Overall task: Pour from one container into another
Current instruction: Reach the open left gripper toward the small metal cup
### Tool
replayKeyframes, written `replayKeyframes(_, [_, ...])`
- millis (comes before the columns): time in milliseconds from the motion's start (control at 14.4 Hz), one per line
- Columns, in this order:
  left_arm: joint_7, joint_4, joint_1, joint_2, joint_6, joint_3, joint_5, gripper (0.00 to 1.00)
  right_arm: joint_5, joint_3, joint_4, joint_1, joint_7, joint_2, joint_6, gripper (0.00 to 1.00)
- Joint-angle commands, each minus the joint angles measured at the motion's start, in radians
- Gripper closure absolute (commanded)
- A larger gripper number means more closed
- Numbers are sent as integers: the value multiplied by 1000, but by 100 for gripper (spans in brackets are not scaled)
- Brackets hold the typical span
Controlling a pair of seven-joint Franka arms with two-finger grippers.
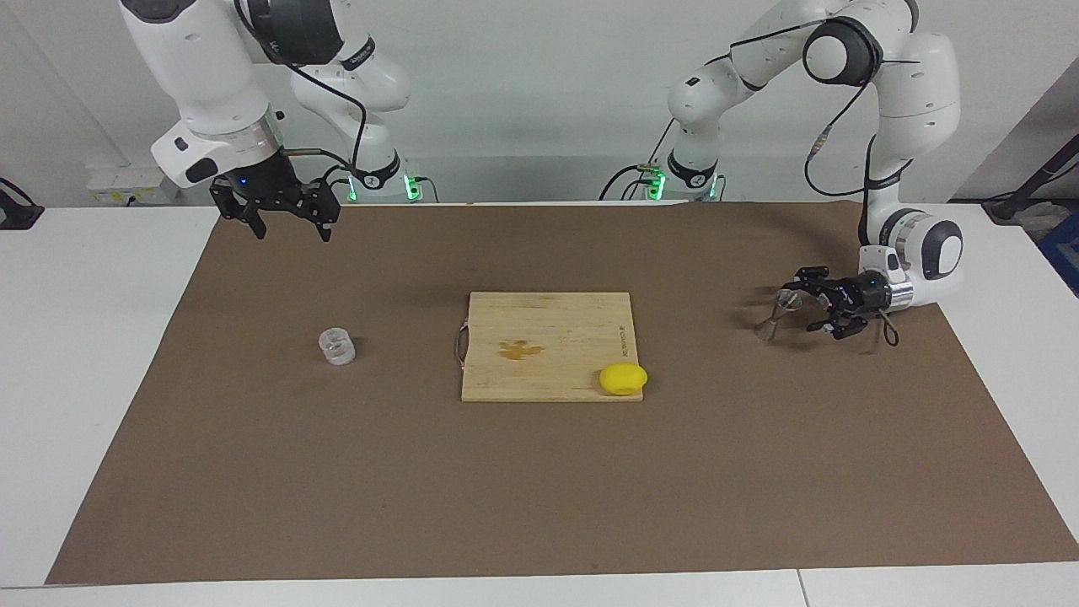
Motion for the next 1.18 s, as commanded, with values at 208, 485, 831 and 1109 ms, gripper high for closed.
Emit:
replayKeyframes(208, [24,-11,-15,-1,-32,14,-22,0,20,3,-26,-11,8,-26,2,0])
replayKeyframes(485, [19,-6,-32,-1,-29,13,-22,0,20,3,-26,-11,8,-26,2,0])
replayKeyframes(831, [13,-5,-54,-4,-27,13,-22,0,20,3,-26,-11,8,-26,2,0])
replayKeyframes(1109, [-19,-1,-60,-14,-30,14,-22,0,20,3,-26,-11,8,-25,2,0])
